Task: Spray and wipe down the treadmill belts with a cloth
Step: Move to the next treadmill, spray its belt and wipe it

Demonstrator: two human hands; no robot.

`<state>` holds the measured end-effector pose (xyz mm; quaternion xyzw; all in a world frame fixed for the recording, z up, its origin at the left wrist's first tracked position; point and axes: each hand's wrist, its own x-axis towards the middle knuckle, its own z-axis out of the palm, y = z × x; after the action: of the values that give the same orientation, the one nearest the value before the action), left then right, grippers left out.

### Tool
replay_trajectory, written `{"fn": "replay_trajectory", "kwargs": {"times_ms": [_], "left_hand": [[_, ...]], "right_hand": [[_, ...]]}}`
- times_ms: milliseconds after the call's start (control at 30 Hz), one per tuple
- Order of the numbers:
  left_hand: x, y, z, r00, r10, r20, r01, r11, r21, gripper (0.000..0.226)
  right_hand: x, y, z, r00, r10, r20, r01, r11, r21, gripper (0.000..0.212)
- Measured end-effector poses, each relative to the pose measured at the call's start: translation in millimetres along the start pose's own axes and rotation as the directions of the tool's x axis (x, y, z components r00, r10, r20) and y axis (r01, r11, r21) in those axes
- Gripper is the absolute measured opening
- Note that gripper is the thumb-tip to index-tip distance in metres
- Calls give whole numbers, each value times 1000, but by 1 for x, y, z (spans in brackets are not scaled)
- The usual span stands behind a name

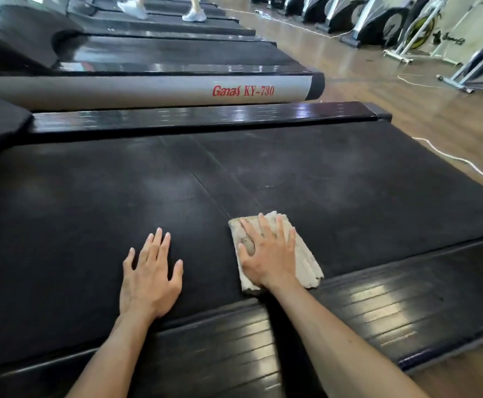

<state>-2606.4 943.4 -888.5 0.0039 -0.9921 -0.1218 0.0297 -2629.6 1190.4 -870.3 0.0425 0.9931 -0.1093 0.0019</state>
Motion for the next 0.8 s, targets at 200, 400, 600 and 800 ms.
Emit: {"fn": "replay_trajectory", "kwargs": {"times_ms": [200,400,600,800], "left_hand": [[2,2,-3,1000,-1,7,1,1000,21,66],[1,2,-4,1000,-6,-3,6,999,36,68],[2,1,-1,1000,1,7,-2,999,54,68],[4,0,1,1000,7,-6,-7,1000,21,68]], "right_hand": [[12,-33,-1,998,-45,33,46,999,-14,61],[-24,-13,2,965,-259,49,255,964,72,65],[18,3,-4,994,-102,33,102,995,-6,60],[15,-45,3,984,-163,70,161,986,31,61]]}}
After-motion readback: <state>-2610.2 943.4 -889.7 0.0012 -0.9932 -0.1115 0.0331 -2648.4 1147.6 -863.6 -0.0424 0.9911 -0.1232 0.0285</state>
